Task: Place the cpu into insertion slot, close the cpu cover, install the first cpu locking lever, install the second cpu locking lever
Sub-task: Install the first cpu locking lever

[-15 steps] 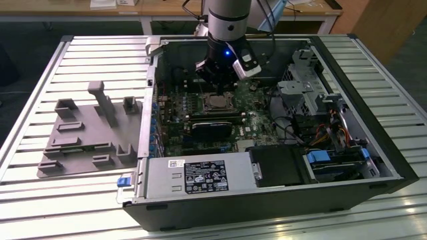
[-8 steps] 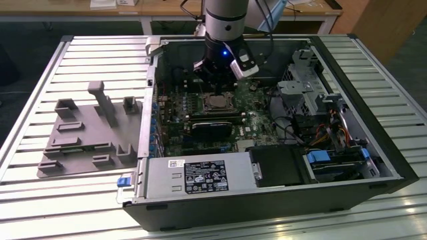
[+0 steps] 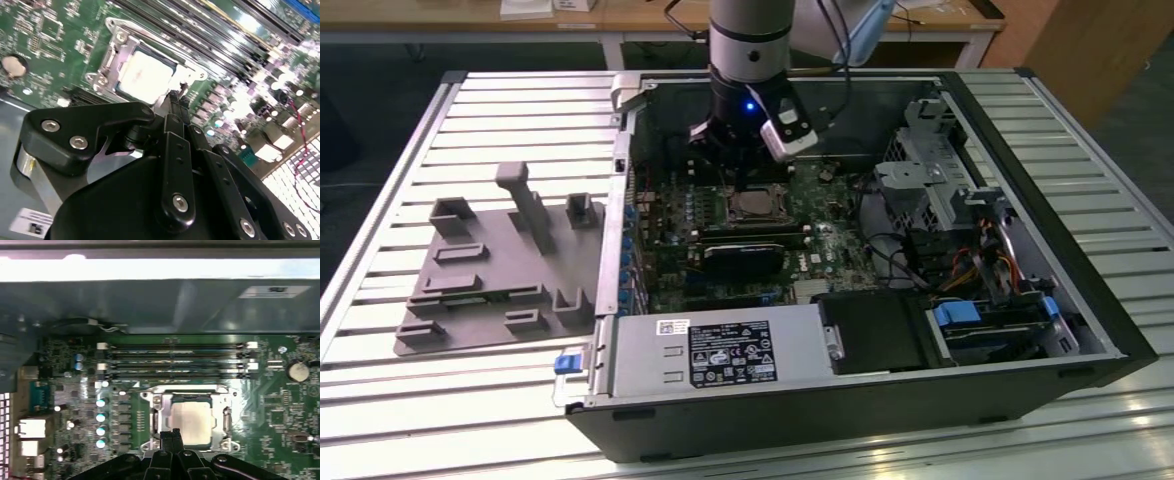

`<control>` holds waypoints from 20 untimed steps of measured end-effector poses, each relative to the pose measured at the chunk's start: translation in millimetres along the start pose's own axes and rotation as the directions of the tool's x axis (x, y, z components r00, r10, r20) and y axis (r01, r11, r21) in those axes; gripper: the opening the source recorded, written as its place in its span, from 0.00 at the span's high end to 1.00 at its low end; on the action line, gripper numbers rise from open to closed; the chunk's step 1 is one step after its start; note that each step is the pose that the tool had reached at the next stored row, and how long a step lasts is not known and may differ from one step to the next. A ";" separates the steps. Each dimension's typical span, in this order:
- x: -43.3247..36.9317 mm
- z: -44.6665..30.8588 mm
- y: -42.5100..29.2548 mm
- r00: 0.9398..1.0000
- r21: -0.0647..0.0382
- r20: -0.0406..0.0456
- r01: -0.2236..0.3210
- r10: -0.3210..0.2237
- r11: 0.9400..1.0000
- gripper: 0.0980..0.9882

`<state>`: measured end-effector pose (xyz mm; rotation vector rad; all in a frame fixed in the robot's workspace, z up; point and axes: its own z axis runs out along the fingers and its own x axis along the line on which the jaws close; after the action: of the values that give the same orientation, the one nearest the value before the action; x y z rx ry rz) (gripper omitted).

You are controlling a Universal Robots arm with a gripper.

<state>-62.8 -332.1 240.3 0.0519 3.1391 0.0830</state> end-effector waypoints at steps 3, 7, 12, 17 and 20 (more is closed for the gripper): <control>8.0 0.0 -0.3 1.000 0.000 0.000 0.000 0.000 1.000 0.99; 19.1 0.0 -0.6 1.000 0.000 0.000 0.000 0.000 1.000 0.99; 31.7 0.0 -1.0 1.000 -0.006 0.001 0.000 0.000 1.000 0.99; 37.5 -0.1 -1.2 1.000 -0.045 0.005 0.001 0.000 0.999 0.99; 38.4 -0.2 -1.2 1.000 -0.076 0.007 0.001 0.000 0.997 0.99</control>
<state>-101.2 -332.1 240.5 0.0513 3.1252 0.2010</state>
